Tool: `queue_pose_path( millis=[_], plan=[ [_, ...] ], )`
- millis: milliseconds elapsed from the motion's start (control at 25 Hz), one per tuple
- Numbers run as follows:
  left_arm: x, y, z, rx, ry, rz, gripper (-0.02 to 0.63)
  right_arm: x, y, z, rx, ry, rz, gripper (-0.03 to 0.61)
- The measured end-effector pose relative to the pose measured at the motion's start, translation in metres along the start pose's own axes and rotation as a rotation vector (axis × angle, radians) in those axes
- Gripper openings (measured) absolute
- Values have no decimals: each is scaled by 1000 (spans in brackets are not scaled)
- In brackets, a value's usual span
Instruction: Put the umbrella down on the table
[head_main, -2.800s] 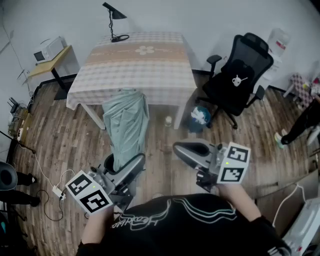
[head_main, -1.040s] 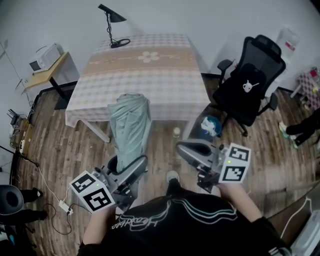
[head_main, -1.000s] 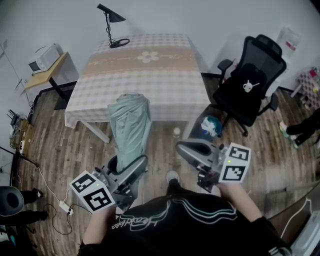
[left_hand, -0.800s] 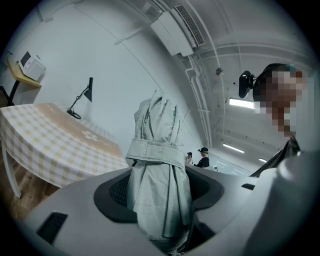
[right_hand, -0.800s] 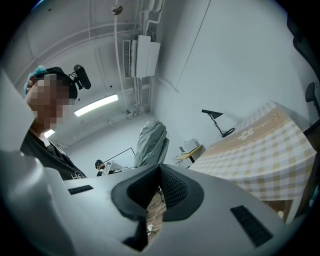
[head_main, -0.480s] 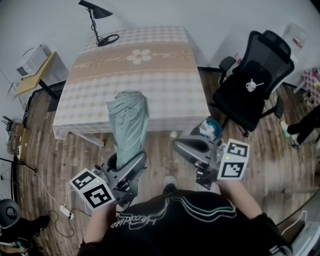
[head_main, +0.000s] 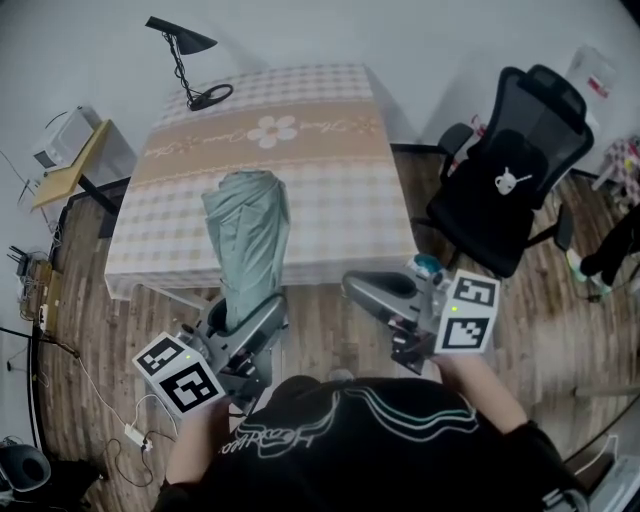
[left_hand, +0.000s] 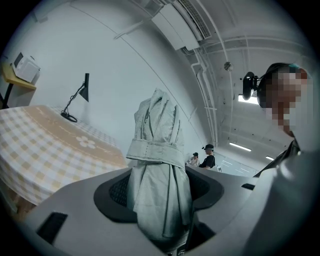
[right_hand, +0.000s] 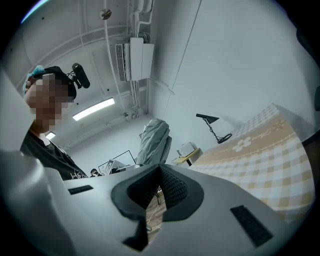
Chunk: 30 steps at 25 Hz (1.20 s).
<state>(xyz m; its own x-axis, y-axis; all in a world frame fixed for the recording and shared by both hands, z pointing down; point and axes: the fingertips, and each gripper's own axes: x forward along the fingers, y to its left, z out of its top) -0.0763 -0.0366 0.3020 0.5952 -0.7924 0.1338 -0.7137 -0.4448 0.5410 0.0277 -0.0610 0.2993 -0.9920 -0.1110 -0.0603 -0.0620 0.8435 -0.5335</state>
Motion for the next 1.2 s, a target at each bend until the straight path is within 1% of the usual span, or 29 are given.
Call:
queue_pose_path(
  millis=[280, 440, 520, 640, 760, 1000, 1200],
  plan=[
    [2, -3, 11, 56, 0, -1, 258, -2, 0, 10, -24, -20, -3, 12],
    [5, 4, 13, 98, 17, 12, 258, -3, -4, 12, -32, -34, -20, 12],
    [10, 11, 15, 105, 29, 18, 258, -4, -10, 15, -32, -43, -32, 12],
    [22, 21, 21, 96, 49, 16, 258, -2, -23, 24, -15, -53, -48, 12],
    [30, 33, 24, 118, 67, 21, 258, 1, -34, 28, -6, -59, -64, 12],
    [42, 67, 38, 116, 116, 30, 258, 19, -60, 37, 34, -60, -107, 12],
    [52, 93, 35, 127, 128, 22, 258, 29, -82, 27, 43, -61, -121, 12]
  ],
)
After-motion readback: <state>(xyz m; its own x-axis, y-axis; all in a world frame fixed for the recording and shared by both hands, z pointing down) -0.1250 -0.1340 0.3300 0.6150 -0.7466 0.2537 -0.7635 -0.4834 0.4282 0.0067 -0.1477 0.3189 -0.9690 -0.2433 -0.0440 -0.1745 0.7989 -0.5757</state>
